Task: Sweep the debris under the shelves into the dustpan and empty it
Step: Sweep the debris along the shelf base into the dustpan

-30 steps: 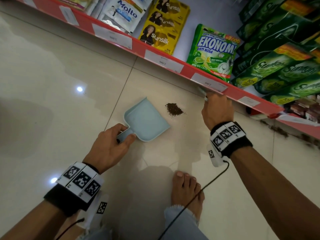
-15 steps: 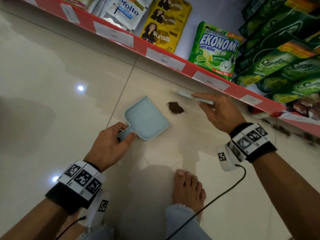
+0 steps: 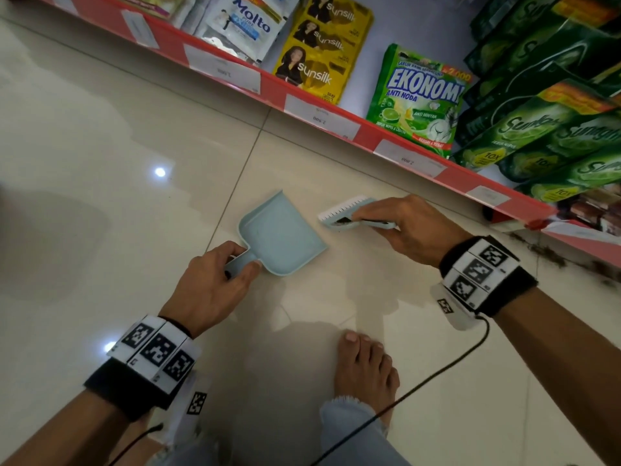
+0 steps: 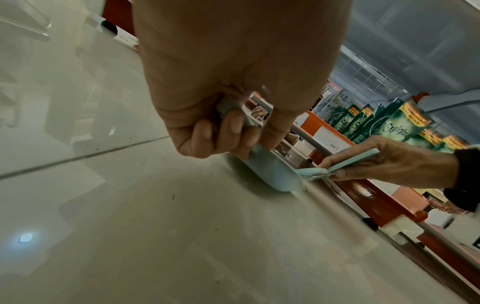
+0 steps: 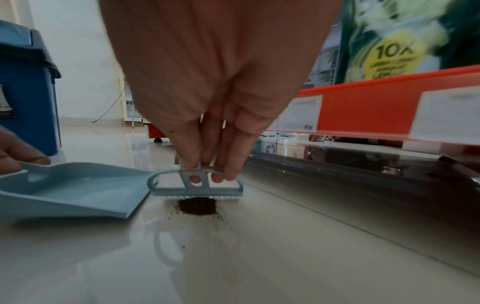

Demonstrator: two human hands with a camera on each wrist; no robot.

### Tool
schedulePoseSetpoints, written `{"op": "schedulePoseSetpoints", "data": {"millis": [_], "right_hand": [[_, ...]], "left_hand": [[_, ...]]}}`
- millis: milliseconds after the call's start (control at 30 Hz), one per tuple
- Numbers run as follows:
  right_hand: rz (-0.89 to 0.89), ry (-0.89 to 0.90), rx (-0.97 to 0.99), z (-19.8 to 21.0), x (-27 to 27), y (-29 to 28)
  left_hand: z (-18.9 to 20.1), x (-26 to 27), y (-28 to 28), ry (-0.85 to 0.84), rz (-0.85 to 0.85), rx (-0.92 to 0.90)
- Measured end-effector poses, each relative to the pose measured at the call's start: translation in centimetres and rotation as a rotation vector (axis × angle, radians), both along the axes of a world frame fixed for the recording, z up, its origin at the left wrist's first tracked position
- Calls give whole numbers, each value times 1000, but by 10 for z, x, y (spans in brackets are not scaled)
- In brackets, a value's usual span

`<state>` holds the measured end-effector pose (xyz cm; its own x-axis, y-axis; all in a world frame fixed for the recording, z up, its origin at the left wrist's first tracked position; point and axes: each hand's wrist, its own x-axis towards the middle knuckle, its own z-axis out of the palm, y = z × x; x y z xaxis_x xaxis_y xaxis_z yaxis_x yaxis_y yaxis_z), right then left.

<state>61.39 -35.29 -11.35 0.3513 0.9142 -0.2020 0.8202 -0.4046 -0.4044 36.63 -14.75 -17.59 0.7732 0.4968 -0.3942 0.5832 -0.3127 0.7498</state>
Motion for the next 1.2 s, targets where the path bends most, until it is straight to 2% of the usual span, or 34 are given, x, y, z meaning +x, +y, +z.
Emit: {"op": "schedulePoseSetpoints", "data": {"millis": [133,300,467,600,800,933,1067,1200], "right_hand": [[-105,7,111,6,1,-14],[-344,-188,84,-2,0,-19],[-324,-160,-20,-9,-31,-9],[-351,-225,100,-4,-41,-2],[-514,-307,191,2,-24,-2],[-536,-348,104,-5,-24,-5],[-439,-292,8,-18,-42,-4],[-391,-225,25,-23,-66,0]], "left_hand": [[1,5,-4,-14,-24,3],[3,10,-8,-17,-55,4],[5,12,-11,6,-69,22],[7,14,-16,26,-74,30],[11,23,-22,27,-95,33],[13,28,-26,30,-108,38],[13,30,-29,30,-144,73],[15,33,-31,13,-168,102]]}}
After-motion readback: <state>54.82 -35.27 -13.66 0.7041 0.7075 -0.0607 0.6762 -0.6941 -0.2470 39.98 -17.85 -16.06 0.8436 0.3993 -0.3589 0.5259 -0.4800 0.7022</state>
